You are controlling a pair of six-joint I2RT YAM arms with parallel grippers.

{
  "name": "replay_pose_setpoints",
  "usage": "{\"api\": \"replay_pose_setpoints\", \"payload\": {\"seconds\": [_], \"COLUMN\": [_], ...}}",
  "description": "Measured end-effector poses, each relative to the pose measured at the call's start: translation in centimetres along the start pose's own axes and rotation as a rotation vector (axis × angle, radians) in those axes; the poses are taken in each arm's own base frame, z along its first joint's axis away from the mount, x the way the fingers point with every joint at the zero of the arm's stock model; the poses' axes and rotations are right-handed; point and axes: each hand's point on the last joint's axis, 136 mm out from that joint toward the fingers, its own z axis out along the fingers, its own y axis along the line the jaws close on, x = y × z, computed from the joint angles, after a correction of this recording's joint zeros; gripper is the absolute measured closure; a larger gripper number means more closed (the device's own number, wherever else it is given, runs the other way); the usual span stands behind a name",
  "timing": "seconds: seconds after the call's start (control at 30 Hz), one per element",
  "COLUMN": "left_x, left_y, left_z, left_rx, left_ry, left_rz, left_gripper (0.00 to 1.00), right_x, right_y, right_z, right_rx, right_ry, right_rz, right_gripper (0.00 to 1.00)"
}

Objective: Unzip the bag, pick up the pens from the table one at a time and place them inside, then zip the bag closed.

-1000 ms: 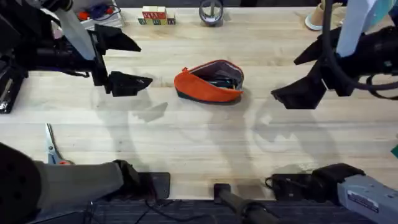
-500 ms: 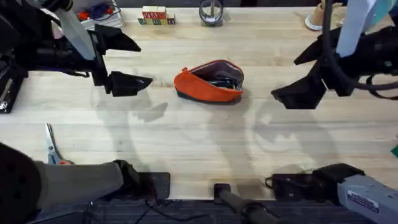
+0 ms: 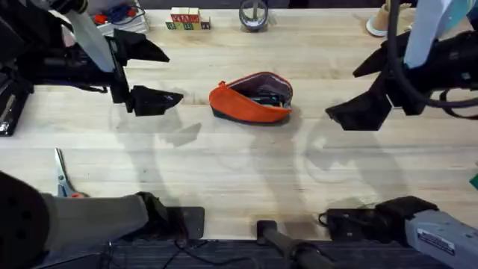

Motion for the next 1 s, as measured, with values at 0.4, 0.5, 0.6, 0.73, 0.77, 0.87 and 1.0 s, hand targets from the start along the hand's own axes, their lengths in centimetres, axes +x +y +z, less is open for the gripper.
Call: {"api": "replay_pose_setpoints", "payload": {"seconds": [0.4,0.5,0.6,0.73,0.77,0.87,1.0], "left_x": [0.0,0.0,0.0,0.0,0.0,0.0,0.0], "left_y": [0.0,0.0,0.0,0.0,0.0,0.0,0.0], "left_z": [0.0,0.0,0.0,0.0,0.0,0.0,0.0], "left_rx": [0.000,0.000,0.000,0.000,0.000,0.000,0.000], "left_ry": [0.000,0.000,0.000,0.000,0.000,0.000,0.000], "left_rz": [0.000,0.000,0.000,0.000,0.000,0.000,0.000], "left_gripper": [0.007,0.007,0.007,0.007,0.007,0.007,0.007], "right_x": [-1.7,-2.5,-3.1,-3.5,-3.6,-4.1,-5.0], "right_y": [-1.1,-1.5,-1.8,-2.1,-2.2,-2.5,-2.9], "right_z": [-0.1,-0.2,-0.3,-0.2,0.0,0.4,0.7], "right_rx": [0.038,0.051,0.061,0.063,0.060,0.059,0.081], "right_ry": [-0.073,-0.105,-0.131,-0.146,-0.143,-0.128,-0.104], "right_rz": [0.135,0.168,0.198,0.247,0.261,0.297,0.320], "right_gripper": [0.005,0.005,0.005,0.006,0.006,0.005,0.005]}}
